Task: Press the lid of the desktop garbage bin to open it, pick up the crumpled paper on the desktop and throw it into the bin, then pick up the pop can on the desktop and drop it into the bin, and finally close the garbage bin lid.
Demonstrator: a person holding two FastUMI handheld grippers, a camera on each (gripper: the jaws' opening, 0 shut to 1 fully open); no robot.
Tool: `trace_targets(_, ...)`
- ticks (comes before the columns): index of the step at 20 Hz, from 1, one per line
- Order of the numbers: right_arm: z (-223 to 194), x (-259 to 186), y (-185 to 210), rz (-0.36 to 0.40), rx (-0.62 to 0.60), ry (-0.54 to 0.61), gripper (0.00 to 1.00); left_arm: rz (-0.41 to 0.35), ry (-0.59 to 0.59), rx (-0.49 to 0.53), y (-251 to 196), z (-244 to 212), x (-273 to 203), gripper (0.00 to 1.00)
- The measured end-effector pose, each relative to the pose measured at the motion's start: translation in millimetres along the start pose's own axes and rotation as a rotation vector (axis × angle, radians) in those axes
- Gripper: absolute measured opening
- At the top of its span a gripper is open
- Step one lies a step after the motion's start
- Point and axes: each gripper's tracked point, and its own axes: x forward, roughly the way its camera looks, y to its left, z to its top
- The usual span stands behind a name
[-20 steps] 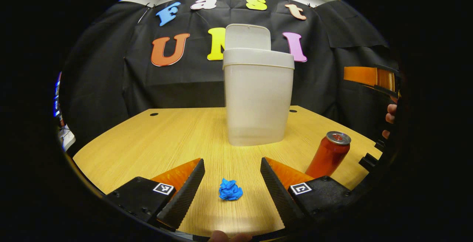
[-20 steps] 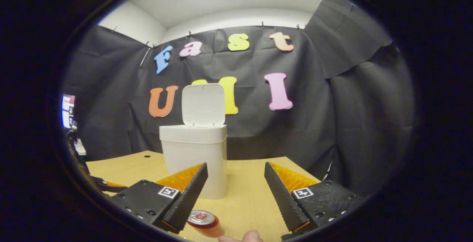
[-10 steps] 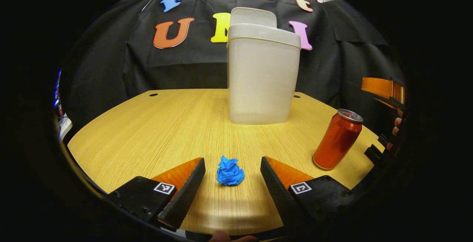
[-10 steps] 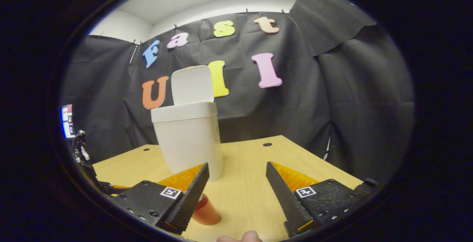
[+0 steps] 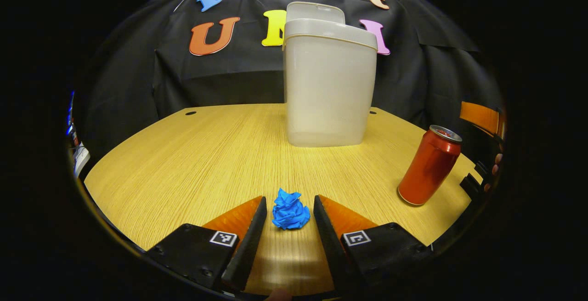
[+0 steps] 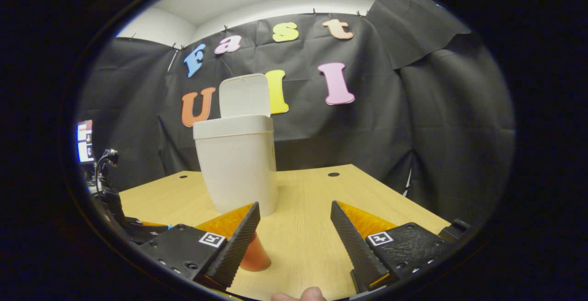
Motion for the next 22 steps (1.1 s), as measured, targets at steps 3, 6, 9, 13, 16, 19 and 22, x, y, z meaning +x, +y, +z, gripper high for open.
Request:
trace_targets(3, -1.9, -6.4, -1.2, 0.007, -0.021, -0.013, 0.96, 0.004, 0.013, 0.008, 1.9, -4.1, 3.1, 0.62)
trace_targets(6, -5.1, -13.0, 0.5, 0.029, -0.019, -0.014, 0.96, 0.007, 0.014, 0.004, 3.4, -4.1, 4.3, 0.6)
trace_targets(9, -15.4, -19.9, 2.3, 0.047, -0.031, 0.004, 0.96, 0.002, 0.009, 0.013, 2.3, -2.4, 4.7, 0.46)
trace_targets(13, -30.2, -31.2, 11.4, 0.078, -0.027, 0.037, 0.96, 0.003, -0.005, 0.04, 3.5, 2.5, 4.3, 0.36)
trace_targets(16, -42.1, -41.4, 18.9, 0.09, -0.046, 0.061, 0.96, -0.001, -0.025, 0.031, 4.5, 9.8, 4.1, 0.32)
trace_targets(19, -60.8, -44.3, 25.1, 0.09, -0.055, 0.1, 0.96, 0.014, -0.074, 0.019, 8.6, 27.1, 1.3, 0.3)
trace_targets(22, -80.9, -42.1, 35.6, 0.092, -0.054, 0.152, 0.96, 0.028, -0.13, 0.007, 14.9, 48.3, -3.4, 0.3)
